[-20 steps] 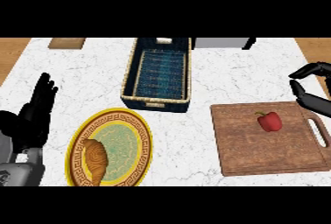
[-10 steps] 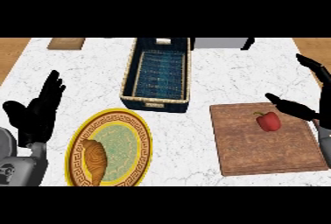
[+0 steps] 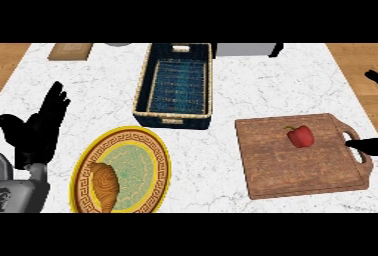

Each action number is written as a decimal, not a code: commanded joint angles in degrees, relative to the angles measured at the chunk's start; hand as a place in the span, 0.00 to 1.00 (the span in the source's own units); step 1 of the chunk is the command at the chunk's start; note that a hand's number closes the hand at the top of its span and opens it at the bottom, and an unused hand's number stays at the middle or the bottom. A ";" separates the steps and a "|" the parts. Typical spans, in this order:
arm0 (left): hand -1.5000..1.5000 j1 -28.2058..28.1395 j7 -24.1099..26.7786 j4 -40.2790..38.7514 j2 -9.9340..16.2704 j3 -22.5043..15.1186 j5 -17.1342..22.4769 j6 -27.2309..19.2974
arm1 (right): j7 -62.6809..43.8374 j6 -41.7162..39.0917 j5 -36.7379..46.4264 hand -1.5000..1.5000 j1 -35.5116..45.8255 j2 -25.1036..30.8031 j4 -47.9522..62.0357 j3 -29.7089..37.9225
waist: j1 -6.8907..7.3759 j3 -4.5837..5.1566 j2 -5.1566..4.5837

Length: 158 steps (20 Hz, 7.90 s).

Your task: Pick the bell pepper from the cutting board and place it in the basket

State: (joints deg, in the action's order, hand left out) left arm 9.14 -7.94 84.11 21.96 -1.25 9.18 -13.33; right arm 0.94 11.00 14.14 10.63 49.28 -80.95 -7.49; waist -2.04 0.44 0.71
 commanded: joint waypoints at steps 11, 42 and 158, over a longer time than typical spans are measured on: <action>0.50 3.68 1.60 -4.42 -2.53 1.16 -1.71 2.82 | -24.55 -19.77 -5.43 0.00 -9.91 5.80 -26.09 5.39 | 1.41 -0.40 -0.60; 0.50 -1.48 0.14 3.11 -8.86 4.89 -8.08 5.90 | 8.40 -9.46 19.48 0.00 -7.34 -22.96 1.72 9.69 | 2.18 -0.44 -0.68; 0.50 5.93 1.14 -3.36 -11.72 7.88 -11.72 11.14 | -50.57 32.61 -10.95 1.00 74.56 -49.28 39.22 -39.81 | 6.39 -0.23 -1.91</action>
State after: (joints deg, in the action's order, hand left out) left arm 14.17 -8.00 82.55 9.81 5.82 -3.06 -2.73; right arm -53.17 43.76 6.25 85.44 0.01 -46.85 -47.12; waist 4.37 0.20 -0.92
